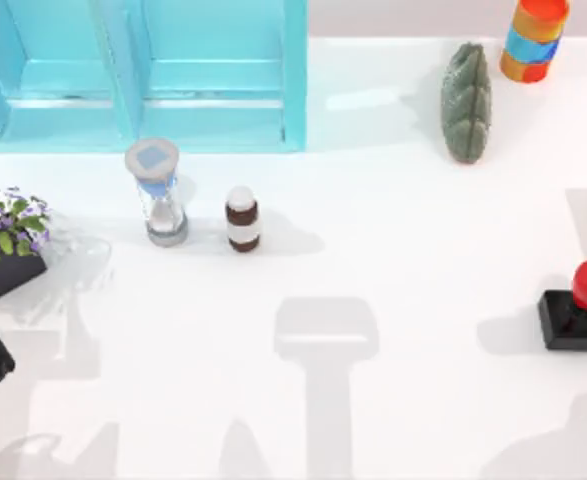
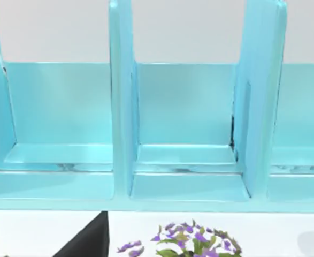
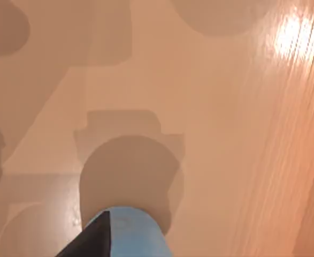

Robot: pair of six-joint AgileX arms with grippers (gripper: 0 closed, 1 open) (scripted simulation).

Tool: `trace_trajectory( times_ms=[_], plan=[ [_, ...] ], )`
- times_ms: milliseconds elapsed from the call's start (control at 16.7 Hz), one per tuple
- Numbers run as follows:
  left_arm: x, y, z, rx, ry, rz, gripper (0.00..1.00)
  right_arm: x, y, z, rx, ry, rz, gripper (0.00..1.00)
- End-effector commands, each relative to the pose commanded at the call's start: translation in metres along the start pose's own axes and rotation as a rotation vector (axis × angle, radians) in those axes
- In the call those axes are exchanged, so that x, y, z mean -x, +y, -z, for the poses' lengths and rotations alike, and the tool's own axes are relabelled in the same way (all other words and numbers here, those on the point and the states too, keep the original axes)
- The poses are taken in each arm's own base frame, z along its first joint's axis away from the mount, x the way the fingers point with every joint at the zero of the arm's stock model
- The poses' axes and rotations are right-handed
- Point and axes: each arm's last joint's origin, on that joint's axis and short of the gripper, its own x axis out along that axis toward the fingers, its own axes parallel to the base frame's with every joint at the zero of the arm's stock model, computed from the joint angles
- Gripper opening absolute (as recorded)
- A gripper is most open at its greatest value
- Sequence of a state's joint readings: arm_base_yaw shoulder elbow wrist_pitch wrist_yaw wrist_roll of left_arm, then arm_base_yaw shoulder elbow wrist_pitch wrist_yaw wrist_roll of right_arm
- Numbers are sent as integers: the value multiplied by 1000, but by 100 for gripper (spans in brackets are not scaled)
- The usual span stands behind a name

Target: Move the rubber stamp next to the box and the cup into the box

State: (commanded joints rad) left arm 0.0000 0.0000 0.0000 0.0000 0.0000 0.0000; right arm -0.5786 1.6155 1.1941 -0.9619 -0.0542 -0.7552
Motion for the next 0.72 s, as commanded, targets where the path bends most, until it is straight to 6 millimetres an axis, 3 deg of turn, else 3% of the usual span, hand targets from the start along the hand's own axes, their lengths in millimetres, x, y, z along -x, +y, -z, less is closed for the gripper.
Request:
trace_trajectory(
  times_ms=[480, 720],
  plan=[
    [0, 0, 0, 0, 0, 0, 100, 36, -7, 30, -160, 150, -85, 100],
    [0, 0, 0, 0, 0, 0, 100, 50, -8, 35, -198, 161, -94, 100]
  ],
)
